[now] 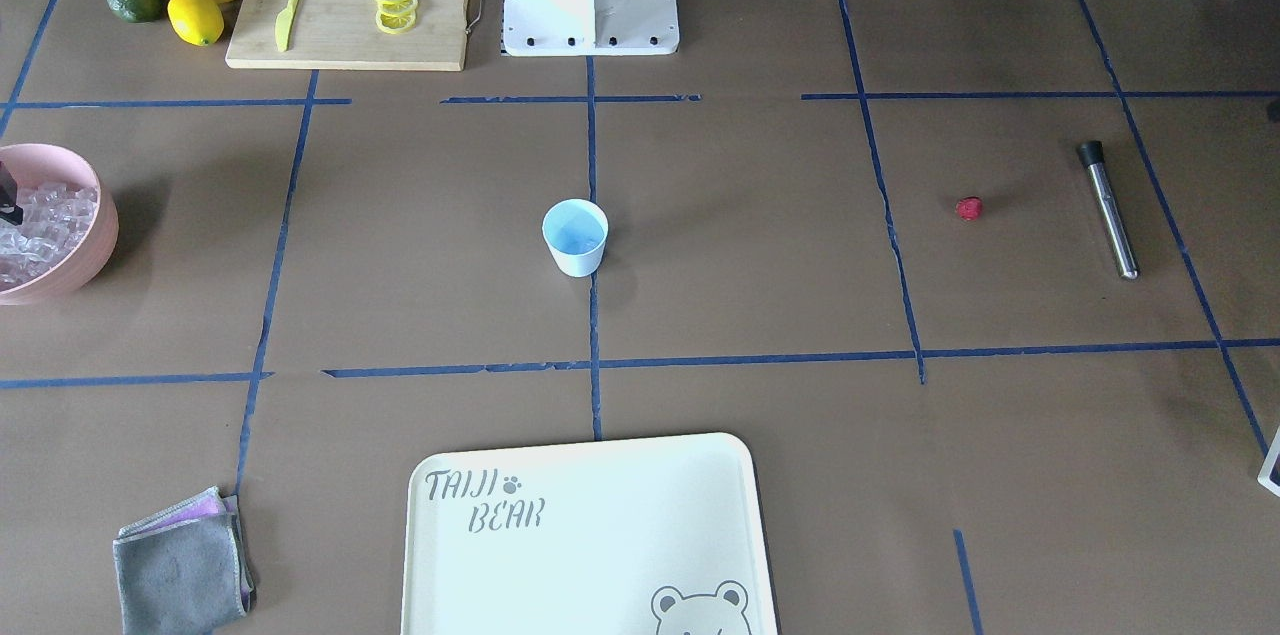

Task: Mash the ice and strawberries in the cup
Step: 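Release the ice cube into the cup and return right gripper to bowl, then grasp another ice cube from the bowl with the right gripper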

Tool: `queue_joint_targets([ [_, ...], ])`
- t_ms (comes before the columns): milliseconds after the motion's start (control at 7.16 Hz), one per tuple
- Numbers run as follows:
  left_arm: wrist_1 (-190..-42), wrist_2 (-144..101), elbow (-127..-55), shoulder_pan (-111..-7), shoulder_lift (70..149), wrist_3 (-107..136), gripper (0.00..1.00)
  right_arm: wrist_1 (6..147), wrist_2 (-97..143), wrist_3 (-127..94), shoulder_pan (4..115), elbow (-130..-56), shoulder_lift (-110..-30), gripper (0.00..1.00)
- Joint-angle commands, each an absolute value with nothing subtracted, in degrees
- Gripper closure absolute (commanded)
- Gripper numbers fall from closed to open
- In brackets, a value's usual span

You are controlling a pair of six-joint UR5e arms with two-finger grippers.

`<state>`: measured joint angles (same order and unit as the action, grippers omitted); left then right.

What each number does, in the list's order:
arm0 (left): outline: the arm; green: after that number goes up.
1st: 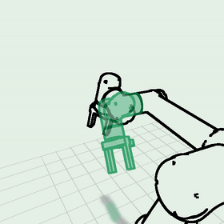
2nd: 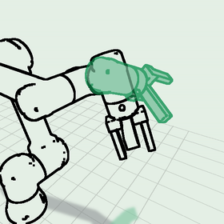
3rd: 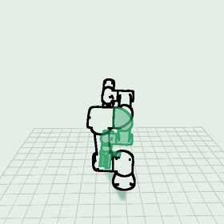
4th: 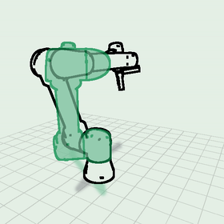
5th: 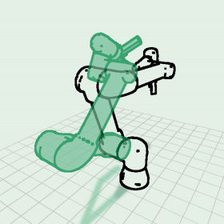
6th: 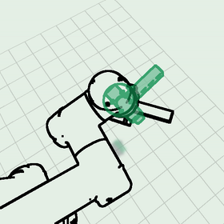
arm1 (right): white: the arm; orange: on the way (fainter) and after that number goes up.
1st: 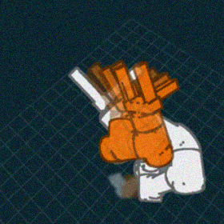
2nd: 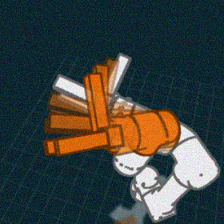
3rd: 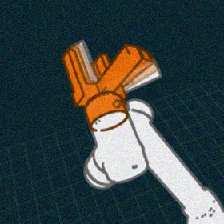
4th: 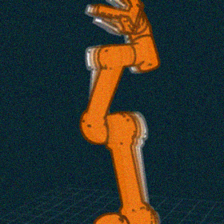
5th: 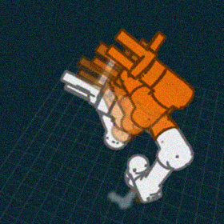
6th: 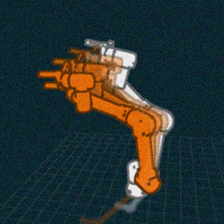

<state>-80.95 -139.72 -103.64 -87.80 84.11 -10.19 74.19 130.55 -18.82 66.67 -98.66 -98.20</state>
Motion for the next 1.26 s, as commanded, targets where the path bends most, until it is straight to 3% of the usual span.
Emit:
queue_joint_targets([
  [0,-80.9,-139.7,-103.6,-87.8,84.1,-10.2,0.0,74.2,130.7,-18.8,66.9,-99.7,-98.3,1.0],
  [559,-80.9,-140.5,-104.1,-87.8,84.1,-10.1,0.0,74.0,137.3,-38.8,64.7,-112.5,-97.9,1.0],
  [1118,-80.9,-140.5,-104.1,-87.8,84.1,-10.1,0.0,74.4,129.3,-77.2,48.3,-114.4,-75.9,1.0],
])
